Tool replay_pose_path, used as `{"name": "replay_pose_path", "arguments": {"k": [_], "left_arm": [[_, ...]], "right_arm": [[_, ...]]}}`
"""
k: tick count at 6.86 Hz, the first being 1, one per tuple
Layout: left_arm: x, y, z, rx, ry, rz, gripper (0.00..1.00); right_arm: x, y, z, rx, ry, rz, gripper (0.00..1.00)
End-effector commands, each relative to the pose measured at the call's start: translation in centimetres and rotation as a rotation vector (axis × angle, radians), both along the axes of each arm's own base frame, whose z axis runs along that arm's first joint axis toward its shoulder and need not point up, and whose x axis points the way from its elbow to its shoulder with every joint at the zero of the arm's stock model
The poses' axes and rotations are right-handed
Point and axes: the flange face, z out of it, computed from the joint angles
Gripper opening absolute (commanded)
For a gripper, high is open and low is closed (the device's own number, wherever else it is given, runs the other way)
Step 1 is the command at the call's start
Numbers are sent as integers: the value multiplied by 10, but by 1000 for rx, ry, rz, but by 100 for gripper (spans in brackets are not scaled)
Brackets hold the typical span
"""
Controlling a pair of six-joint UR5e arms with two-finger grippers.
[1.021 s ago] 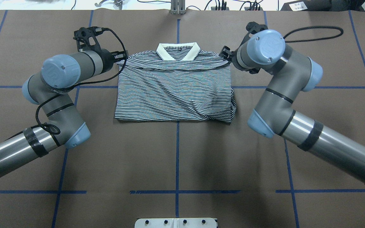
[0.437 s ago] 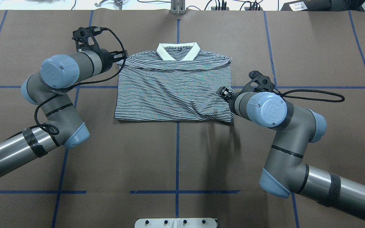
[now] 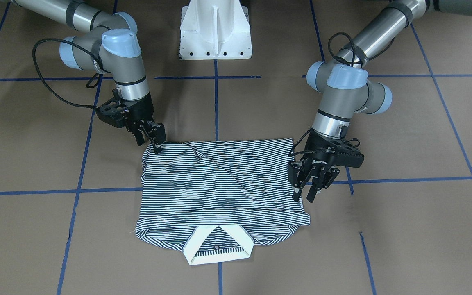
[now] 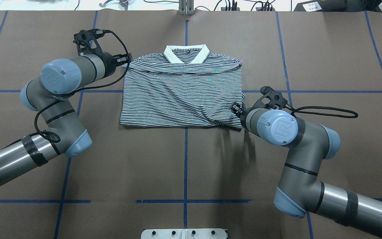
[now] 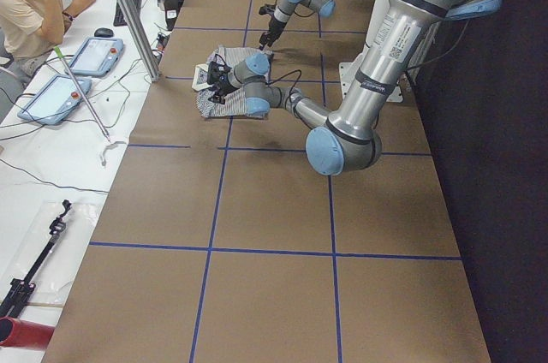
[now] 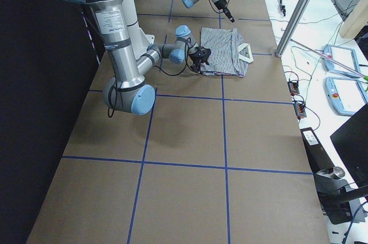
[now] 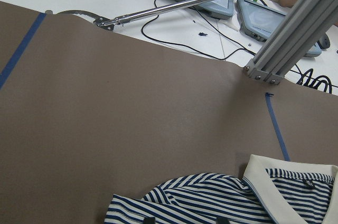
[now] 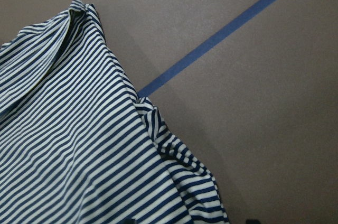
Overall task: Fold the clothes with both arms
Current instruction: 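Grasp the folded shirt corner nearest the right gripper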
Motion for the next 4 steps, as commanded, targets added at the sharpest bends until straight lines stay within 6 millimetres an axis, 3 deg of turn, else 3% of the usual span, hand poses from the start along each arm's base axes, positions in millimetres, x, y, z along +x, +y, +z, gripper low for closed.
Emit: {"name": "replay_pose_path", "arguments": {"k": [1, 2, 3, 4], "left_arm": [[-3, 3, -1, 3, 6, -1, 50], [-6, 3, -5, 8, 12, -3, 50], [-7, 4, -3, 7, 11, -3, 50], [-6, 5, -3, 7, 11, -1, 50]], "right_arm": [[-7, 9, 1, -1, 1, -17, 65], [-13, 15, 1, 4, 5, -24, 62], [-16, 20, 1, 8, 5, -29, 54], [-14, 19, 1, 10, 6, -27, 10]]}}
